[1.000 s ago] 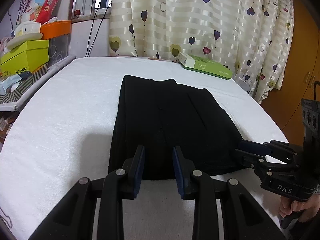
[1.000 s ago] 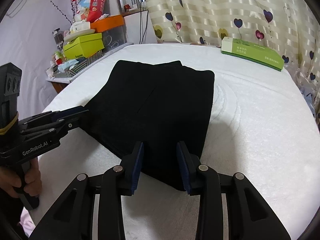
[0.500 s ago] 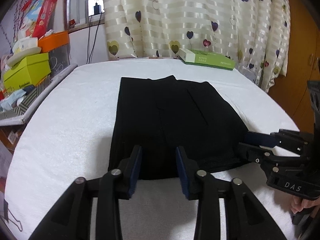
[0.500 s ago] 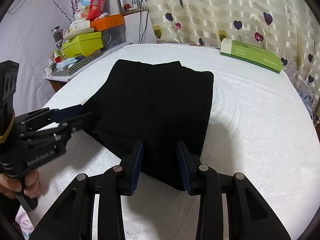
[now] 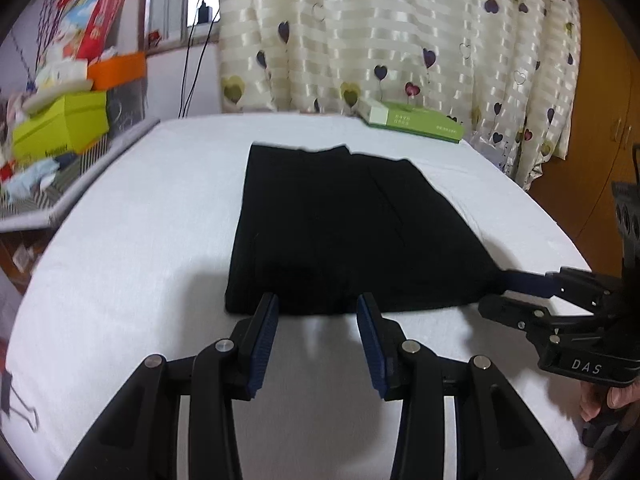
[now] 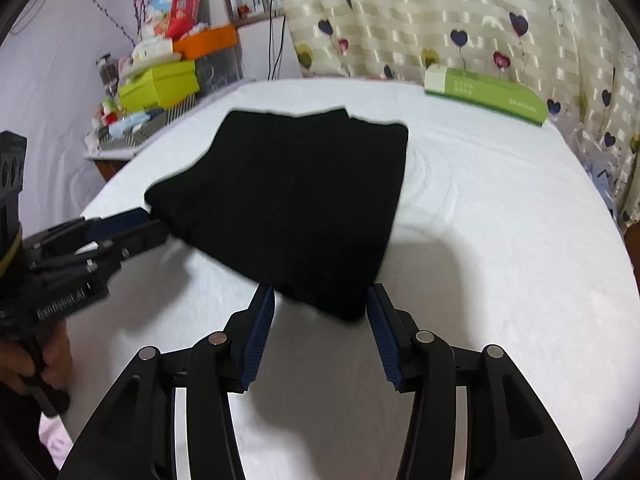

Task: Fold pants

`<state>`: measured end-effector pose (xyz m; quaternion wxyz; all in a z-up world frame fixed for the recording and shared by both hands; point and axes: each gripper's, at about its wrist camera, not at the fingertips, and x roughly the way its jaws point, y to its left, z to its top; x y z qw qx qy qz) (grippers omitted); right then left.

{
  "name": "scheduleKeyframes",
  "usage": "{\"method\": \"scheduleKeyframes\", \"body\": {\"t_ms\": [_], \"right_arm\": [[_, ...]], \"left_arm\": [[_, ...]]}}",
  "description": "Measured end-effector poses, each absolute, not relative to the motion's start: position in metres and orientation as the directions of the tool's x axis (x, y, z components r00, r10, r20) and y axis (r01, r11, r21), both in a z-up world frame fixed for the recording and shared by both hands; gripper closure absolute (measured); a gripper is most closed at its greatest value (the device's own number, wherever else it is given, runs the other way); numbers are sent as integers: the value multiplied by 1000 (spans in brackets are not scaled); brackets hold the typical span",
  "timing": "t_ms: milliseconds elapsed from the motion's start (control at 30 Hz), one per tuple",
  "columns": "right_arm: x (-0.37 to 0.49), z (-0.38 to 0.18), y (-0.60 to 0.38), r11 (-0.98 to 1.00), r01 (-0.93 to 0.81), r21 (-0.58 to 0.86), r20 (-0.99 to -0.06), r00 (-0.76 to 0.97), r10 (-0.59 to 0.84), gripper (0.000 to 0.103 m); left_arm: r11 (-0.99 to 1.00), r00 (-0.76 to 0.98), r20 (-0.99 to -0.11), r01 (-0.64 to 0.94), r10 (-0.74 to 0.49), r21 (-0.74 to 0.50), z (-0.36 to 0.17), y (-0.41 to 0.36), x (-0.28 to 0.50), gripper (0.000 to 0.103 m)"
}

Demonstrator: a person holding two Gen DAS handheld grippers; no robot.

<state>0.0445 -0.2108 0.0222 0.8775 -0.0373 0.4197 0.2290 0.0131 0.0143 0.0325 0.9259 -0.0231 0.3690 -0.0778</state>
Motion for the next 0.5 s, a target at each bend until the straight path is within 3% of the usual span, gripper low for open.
{"method": "scheduleKeyframes", "body": {"t_ms": [267,500], "right_arm": [[56,45,-241,863,-419,281,-684,543,486,54],[109,44,-244,834,-402,377,-669,505,546,53]], "left_arm": [[977,757,-619,144,-210,-155,65,45,17,60],[957,717,-640,146,-278,-252,61,66,74,59]]}}
